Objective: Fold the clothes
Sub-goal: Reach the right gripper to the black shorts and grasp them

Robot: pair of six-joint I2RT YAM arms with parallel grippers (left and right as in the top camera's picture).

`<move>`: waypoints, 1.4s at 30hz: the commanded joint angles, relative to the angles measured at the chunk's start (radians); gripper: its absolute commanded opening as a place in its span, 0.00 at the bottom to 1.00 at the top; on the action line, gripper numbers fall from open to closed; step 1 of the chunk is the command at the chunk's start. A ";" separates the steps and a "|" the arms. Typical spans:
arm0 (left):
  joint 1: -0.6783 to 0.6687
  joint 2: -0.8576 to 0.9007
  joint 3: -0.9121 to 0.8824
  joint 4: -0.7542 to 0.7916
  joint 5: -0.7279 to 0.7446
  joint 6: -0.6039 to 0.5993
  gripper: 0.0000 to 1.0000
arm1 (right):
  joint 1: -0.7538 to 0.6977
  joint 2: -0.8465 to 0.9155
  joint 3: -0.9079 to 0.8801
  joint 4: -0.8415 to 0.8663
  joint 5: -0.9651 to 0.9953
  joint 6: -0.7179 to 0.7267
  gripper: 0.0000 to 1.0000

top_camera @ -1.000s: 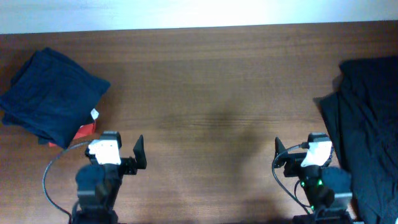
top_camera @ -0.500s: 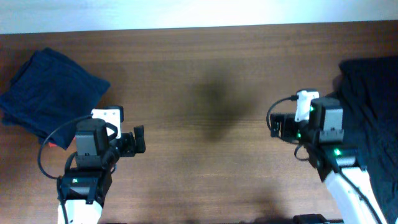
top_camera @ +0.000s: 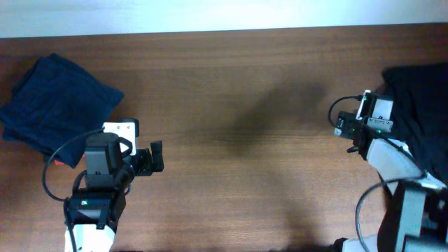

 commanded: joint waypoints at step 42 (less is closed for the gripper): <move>-0.004 0.024 0.020 0.087 0.011 0.005 0.99 | 0.048 0.034 0.494 -0.728 -0.258 0.159 0.98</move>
